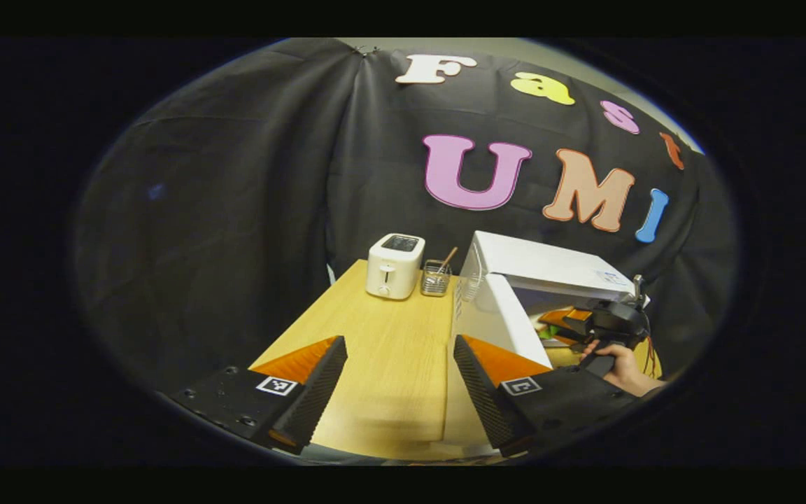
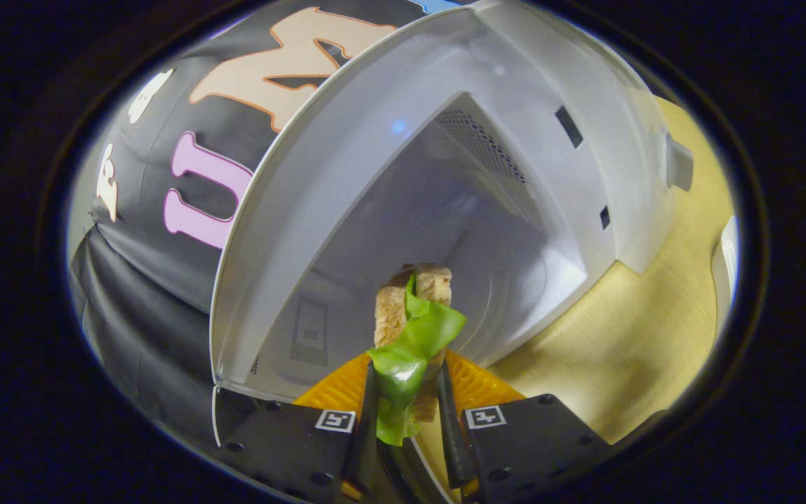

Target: Open the microwave oven with the left hand, put the food in, and close the microwave oven.

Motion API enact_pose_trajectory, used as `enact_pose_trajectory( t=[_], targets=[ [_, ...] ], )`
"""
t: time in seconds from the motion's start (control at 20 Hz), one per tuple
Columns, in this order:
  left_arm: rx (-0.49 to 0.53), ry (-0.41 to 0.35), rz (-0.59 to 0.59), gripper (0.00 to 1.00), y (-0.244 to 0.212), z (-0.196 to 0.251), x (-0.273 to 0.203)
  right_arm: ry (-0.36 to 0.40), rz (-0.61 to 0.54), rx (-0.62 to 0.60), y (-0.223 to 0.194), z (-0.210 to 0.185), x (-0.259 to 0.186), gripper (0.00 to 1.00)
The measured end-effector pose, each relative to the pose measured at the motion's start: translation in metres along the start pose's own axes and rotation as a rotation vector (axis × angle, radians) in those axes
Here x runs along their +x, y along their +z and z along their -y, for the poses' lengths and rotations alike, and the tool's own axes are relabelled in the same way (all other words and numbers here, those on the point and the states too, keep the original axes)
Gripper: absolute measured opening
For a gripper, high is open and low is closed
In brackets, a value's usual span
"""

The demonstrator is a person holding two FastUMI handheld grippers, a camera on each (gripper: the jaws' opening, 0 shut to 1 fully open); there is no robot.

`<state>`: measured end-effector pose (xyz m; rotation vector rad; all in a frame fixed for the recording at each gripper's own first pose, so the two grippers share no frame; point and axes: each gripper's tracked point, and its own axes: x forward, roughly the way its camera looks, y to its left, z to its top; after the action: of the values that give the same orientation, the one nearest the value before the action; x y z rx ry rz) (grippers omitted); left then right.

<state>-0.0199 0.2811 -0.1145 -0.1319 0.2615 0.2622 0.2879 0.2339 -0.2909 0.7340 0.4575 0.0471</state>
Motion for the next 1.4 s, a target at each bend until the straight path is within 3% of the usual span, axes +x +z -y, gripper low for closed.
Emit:
enact_pose_trajectory(
  t=[0.05, 0.2, 0.25, 0.3, 0.55, 0.6, 0.65, 0.8, 0.85, 1.0, 1.05, 1.1, 1.2, 1.25, 1.3, 1.35, 1.4],
  targets=[
    [-0.005, 0.006, -0.001, 0.90, 0.000, -0.002, -0.002, -0.004, 0.016, -0.008, 0.005, 0.001, 0.001, 0.42],
    [0.011, 0.035, 0.008, 0.90, 0.003, -0.007, -0.005, -0.019, 0.053, -0.035, 0.010, 0.003, 0.011, 0.42],
    [0.026, 0.041, 0.009, 0.90, 0.003, -0.008, -0.008, -0.025, 0.062, -0.040, 0.009, 0.003, 0.014, 0.50],
    [0.037, 0.044, 0.012, 0.90, 0.004, -0.008, -0.009, -0.034, 0.071, -0.050, 0.009, 0.005, 0.016, 0.42],
    [0.031, 0.036, 0.012, 0.90, 0.002, -0.003, -0.016, -0.150, 0.083, -0.164, 0.003, 0.030, 0.023, 0.48],
    [0.027, 0.033, 0.010, 0.90, 0.001, -0.002, -0.017, -0.186, 0.081, -0.194, 0.003, 0.038, 0.022, 0.58],
    [0.026, 0.031, 0.006, 0.90, -0.001, -0.002, -0.018, -0.202, 0.085, -0.211, 0.005, 0.043, 0.021, 0.58],
    [0.028, 0.033, -0.002, 0.90, -0.005, -0.004, -0.021, -0.238, 0.114, -0.252, 0.015, 0.050, 0.014, 0.80],
    [0.028, 0.034, -0.002, 0.86, -0.005, -0.005, -0.021, -0.251, 0.121, -0.270, 0.017, 0.053, 0.011, 0.92],
    [0.018, 0.036, -0.003, 0.90, -0.007, -0.007, -0.022, -0.271, 0.128, -0.313, 0.018, 0.059, 0.002, 0.95],
    [0.013, 0.036, -0.005, 0.90, -0.008, -0.009, -0.022, -0.276, 0.136, -0.333, 0.020, 0.060, -0.003, 0.89],
    [0.007, 0.035, -0.010, 0.90, -0.011, -0.010, -0.021, -0.277, 0.142, -0.351, 0.021, 0.060, -0.007, 0.97],
    [-0.007, 0.032, -0.029, 0.90, -0.018, -0.010, -0.021, -0.281, 0.139, -0.376, 0.021, 0.061, -0.015, 0.98],
    [-0.013, 0.029, -0.039, 0.90, -0.021, -0.010, -0.021, -0.284, 0.135, -0.386, 0.021, 0.062, -0.020, 0.91],
    [-0.018, 0.028, -0.049, 0.90, -0.025, -0.010, -0.021, -0.285, 0.136, -0.397, 0.021, 0.062, -0.025, 0.98],
    [-0.019, 0.027, -0.059, 0.90, -0.029, -0.011, -0.020, -0.282, 0.137, -0.410, 0.023, 0.062, -0.032, 0.99],
    [-0.017, 0.028, -0.070, 0.90, -0.033, -0.012, -0.019, -0.281, 0.136, -0.422, 0.023, 0.061, -0.039, 0.92]
  ],
)
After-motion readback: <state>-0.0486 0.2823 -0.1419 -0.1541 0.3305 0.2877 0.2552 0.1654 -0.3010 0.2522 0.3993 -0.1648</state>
